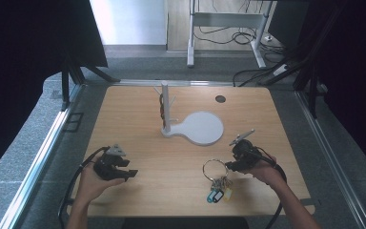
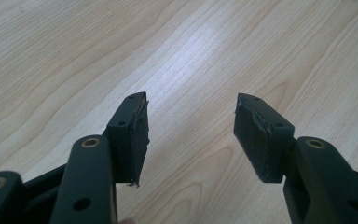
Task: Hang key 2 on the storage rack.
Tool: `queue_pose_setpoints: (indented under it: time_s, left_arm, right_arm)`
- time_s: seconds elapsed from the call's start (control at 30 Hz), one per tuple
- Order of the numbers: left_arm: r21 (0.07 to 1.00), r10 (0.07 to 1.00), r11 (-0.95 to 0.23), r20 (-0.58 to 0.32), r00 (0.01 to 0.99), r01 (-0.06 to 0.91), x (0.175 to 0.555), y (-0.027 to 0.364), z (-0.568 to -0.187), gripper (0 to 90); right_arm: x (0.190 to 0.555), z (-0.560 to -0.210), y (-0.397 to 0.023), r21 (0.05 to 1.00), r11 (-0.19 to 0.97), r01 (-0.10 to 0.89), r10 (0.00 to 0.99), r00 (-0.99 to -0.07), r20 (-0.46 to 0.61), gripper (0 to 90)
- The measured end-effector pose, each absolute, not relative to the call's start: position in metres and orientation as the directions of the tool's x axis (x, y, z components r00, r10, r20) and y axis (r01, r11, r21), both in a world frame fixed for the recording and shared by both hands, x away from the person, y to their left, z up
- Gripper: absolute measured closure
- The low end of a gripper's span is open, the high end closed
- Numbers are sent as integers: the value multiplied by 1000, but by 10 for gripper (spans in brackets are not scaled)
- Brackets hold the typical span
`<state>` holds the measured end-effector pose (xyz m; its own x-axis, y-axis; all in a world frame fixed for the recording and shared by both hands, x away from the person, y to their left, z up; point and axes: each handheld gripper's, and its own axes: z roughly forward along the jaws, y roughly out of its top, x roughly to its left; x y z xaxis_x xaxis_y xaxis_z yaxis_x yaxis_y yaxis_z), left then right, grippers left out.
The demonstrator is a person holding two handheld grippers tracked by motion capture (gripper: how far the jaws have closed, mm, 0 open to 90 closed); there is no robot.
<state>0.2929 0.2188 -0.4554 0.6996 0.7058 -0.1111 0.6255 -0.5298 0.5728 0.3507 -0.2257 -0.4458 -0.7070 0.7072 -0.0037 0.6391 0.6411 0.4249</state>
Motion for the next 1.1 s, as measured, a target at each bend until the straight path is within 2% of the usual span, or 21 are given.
queue_pose_setpoints:
  time_s: [0.17,0.4,0.8,0.93,1.1]
  left_arm:
    - [581,709,-515,-125,694,630,291,222,-457,458]
    - [567,707,-532,-112,698,629,292,221,-461,458]
    - [578,724,-502,-126,678,644,291,227,-465,460]
    - [572,722,-508,-125,680,644,291,227,-466,460]
    - [575,725,-503,-125,678,645,290,228,-466,465]
  right_arm:
    - [361,-450,-217,351,652,672,714,-700,16,585]
    - [367,-460,-203,298,677,674,707,-707,-8,613]
    - [379,-471,-192,242,687,685,712,-700,-42,721]
    - [379,-473,-188,233,697,678,707,-705,-66,783]
    - [378,-476,-184,211,705,677,702,-709,-70,802]
